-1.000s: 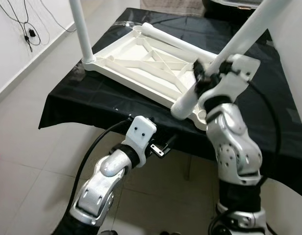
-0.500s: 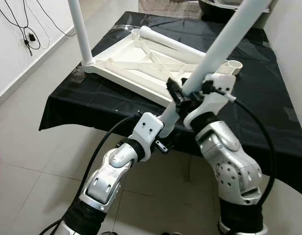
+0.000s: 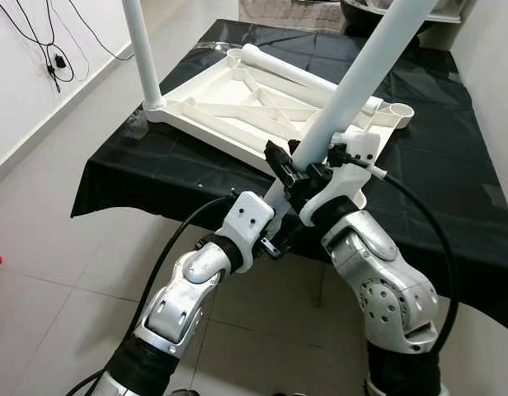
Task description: Building children table
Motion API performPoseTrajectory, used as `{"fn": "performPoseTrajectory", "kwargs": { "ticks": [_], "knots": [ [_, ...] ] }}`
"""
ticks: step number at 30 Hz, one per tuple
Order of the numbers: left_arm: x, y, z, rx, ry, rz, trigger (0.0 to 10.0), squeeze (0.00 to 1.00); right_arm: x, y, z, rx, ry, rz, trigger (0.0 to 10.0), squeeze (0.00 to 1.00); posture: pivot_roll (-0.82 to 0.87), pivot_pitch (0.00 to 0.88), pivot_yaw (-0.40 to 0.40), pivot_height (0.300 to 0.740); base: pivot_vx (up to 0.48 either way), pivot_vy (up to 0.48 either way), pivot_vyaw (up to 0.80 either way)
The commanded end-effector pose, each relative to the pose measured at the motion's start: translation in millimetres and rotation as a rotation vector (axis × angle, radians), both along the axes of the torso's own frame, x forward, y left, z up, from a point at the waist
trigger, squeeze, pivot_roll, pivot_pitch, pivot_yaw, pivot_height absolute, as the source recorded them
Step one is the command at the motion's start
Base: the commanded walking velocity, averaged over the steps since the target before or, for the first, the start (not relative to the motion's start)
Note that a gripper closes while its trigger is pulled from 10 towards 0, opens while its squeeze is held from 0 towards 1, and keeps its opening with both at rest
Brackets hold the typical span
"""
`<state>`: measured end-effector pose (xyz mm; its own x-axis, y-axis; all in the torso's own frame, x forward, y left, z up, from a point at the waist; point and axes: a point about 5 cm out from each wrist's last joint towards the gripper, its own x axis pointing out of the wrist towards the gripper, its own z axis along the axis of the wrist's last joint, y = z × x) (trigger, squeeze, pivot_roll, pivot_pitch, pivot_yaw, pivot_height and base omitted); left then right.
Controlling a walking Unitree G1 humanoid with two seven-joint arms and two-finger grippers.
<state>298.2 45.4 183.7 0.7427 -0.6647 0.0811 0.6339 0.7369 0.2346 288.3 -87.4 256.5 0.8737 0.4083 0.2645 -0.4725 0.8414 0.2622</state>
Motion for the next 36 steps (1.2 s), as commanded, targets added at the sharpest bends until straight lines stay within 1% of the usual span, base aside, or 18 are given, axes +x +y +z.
{"fn": "performPoseTrajectory", "kwargs": {
  "ticks": [1, 9, 10, 12, 13, 14, 16, 18, 20, 22, 24, 26, 28, 30, 33, 36],
  "knots": [
    [-5.4, -8.4, -9, 0.01, 0.025, -0.037, 0.0, 0.0, -5.2, 3.1, 4, 0.009, -0.02, 0.029, 10.0, 0.0, 0.04, 0.145, -0.054, 0.74, 0.0, 0.0, 0.0],
    [-3.8, -7.0, -8, 0.011, 0.011, -0.034, 0.0, 0.0, -6.4, 0.4, 4, -0.003, -0.031, 0.019, 10.0, 0.0, 0.05, 0.144, -0.051, 0.74, 0.0, 0.0, 0.0],
    [-3.4, -4.3, -10, 0.01, 0.027, -0.029, 10.0, 0.0, -6.3, -0.9, 1, -0.023, -0.036, 0.024, 10.0, 1.0, 0.04, 0.145, -0.049, 0.74, 0.0, 0.0, 0.0],
    [-4.3, 0.9, -12, 0.003, 0.053, -0.032, 10.0, 0.0, -6.5, -3.0, -2, -0.056, -0.042, 0.046, 10.0, 1.0, 0.04, 0.145, -0.049, 0.74, 0.0, 0.0, 0.0],
    [-4.3, 0.9, -12, 0.003, 0.053, -0.032, 10.0, 0.0, -6.5, -3.0, -2, -0.056, -0.042, 0.046, 10.0, 1.0, 0.04, 0.145, -0.049, 0.74, 0.0, 0.0, 0.0],
    [-6.7, 6.7, -14, -0.006, 0.069, -0.045, 10.0, 0.0, -6.6, -5.7, -5, -0.076, -0.036, 0.088, 10.0, 0.0, 0.04, 0.145, -0.049, 0.74, 0.0, 0.0, 0.0],
    [-7.3, 7.9, -15, -0.007, 0.071, -0.048, 10.0, 0.0, -6.6, -6.4, -6, -0.079, -0.033, 0.099, 10.0, 0.0, 0.04, 0.145, -0.049, 0.74, 0.0, 0.0, 0.0],
    [-9.1, 10.8, -16, -0.001, 0.082, -0.066, 10.0, 0.0, -6.0, -9.4, -10, -0.089, -0.008, 0.15, 10.0, 0.0, 0.05, 0.153, -0.055, 0.74, 0.0, 0.0, 0.0],
    [-11.2, 12.7, -18, -0.002, 0.095, -0.087, 10.0, 0.0, -7.7, -12.3, -15, -0.061, 0.025, 0.242, 10.0, 0.0, 0.05, 0.153, -0.055, 0.74, 0.0, 0.0, 0.0],
    [-11.6, 12.9, -18, -0.003, 0.097, -0.091, 10.0, 0.0, -8.3, -12.8, -16, -0.051, 0.031, 0.263, 10.0, 0.0, 0.05, 0.153, -0.055, 0.74, 0.0, 0.0, 0.0],
    [-14.6, 13.8, -19, 0.004, 0.1, -0.118, 10.0, 0.0, -12.2, -14.0, -19, -0.045, 0.048, 0.367, 10.0, 0.0, 0.05, 0.154, -0.057, 0.74, 0.0, 0.0, 0.0],
    [-18.6, 14.7, -19, 0.007, 0.103, -0.146, 10.0, 0.0, -19.4, -13.1, -21, -0.052, 0.061, 0.489, 10.0, 0.0, 0.05, 0.16, -0.056, 0.74, 0.0, 0.0, 0.0],
    [-22.1, 14.1, -20, 0.001, 0.12, -0.17, 10.0, 0.0, -23.8, -12.2, -23, -0.069, 0.064, 0.548, 10.0, 0.0, 0.05, 0.163, -0.055, 0.74, 0.0, 0.0, 0.0],
    [-24.2, 13.1, -20, -0.005, 0.13, -0.185, 10.0, 0.0, -25.2, -11.8, -24, -0.085, 0.063, 0.564, 10.0, 0.0, 0.05, 0.163, -0.055, 0.74, 0.0, 0.0, 0.0],
    [-32.3, 8.3, -22, -0.018, 0.164, -0.252, 10.0, 0.0, -24.9, -11.9, -26, -0.09, 0.062, 0.575, 10.0, 0.0, 0.05, 0.166, -0.054, 0.74, 0.0, 0.0, 0.0],
    [-35.3, 6.5, -22, -0.027, 0.184, -0.275, 10.0, 0.0, -24.7, -12.0, -27, -0.096, 0.059, 0.579, 10.0, 0.0, 0.05, 0.166, -0.054, 0.74, 0.0, 0.0, 0.0]
  ]
}}
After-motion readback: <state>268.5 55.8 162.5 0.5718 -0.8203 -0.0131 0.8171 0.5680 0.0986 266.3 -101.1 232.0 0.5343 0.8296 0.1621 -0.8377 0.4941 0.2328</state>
